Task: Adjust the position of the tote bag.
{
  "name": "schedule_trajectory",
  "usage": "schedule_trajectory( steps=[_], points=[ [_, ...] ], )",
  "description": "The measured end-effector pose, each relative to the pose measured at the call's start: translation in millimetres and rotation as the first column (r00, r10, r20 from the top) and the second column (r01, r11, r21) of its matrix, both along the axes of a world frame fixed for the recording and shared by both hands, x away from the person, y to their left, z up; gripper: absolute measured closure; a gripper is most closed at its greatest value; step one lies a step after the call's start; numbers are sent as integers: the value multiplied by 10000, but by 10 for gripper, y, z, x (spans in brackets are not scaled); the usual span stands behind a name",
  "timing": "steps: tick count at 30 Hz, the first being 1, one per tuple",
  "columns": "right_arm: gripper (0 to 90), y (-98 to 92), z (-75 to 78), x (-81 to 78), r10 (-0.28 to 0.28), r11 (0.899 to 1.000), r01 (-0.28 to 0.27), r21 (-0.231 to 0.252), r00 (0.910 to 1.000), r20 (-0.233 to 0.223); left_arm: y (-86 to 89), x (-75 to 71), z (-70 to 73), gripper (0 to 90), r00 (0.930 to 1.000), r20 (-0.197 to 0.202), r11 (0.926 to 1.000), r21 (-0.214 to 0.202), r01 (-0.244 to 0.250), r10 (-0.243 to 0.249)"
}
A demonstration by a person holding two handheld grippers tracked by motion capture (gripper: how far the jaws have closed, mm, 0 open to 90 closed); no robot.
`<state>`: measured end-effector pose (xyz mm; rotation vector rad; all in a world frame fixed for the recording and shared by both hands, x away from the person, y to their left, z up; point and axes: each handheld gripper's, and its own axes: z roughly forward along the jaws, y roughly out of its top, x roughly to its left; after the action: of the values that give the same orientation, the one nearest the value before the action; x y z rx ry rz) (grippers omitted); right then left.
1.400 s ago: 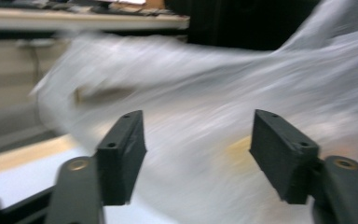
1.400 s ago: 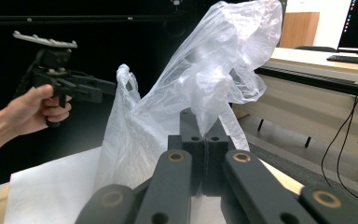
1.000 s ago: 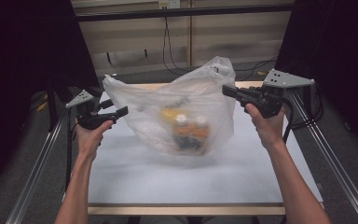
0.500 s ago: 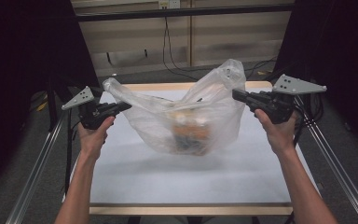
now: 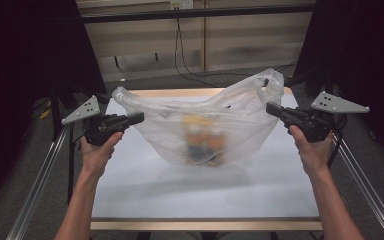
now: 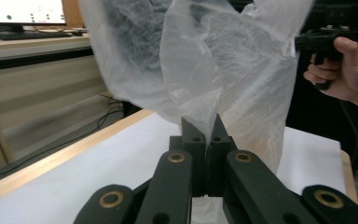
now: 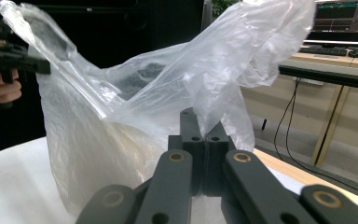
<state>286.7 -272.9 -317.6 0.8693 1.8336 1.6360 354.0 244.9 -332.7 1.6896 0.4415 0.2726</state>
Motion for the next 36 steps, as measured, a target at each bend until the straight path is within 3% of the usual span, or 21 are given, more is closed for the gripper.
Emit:
schedule_trajectory(
  steps=[2, 5, 11, 16, 19, 26, 36],
  points=[
    [900, -4, -33, -2, -2, 10000, 2, -4, 10000, -54, -24, 20, -61, 900, 9999, -145, 9990, 443, 4, 2],
    [900, 1, -103, -9, 112, 9999, -111, 78, 9998, -147, -36, 29, -120, 900, 9993, -357, 9977, 673, 97, -73],
    [900, -14, -178, 11, 333, 9994, -333, 17, 9989, -316, -52, 32, -260, 900, 9970, -659, 9941, 970, 477, -414],
    [900, 38, -345, 66, 347, 9992, -363, -177, 9957, -855, -102, 65, -385, 900, 9938, -975, 9899, 1257, 653, -532],
    [900, 71, -384, 83, 382, 9987, -413, -309, 9947, -956, -137, 87, -418, 900, 9928, -1036, 9888, 1304, 728, -595],
    [900, 133, -460, 130, 468, 9964, -547, -647, 9919, -1180, -194, 115, -509, 900, 9917, -1199, 9829, 1713, 675, -472],
    [900, 77, -586, 195, 212, 9946, -377, -967, 9858, -1665, -192, 188, -702, 900, 9854, -1680, 9663, 2476, 709, -292]
  ],
)
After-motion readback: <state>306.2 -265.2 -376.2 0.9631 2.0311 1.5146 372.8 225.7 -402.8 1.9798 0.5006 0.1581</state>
